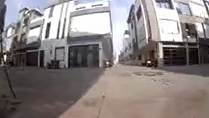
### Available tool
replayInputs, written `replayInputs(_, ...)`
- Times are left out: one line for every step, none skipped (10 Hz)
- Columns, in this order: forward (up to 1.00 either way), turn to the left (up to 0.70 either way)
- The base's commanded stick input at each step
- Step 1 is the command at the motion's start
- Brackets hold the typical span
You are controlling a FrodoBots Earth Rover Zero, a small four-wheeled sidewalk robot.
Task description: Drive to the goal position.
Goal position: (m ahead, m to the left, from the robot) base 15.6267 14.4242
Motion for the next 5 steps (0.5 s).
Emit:
replayInputs(1.00, 0.40)
replayInputs(1.00, 0.40)
replayInputs(1.00, 0.40)
replayInputs(1.00, 0.40)
replayInputs(1.00, 0.36)
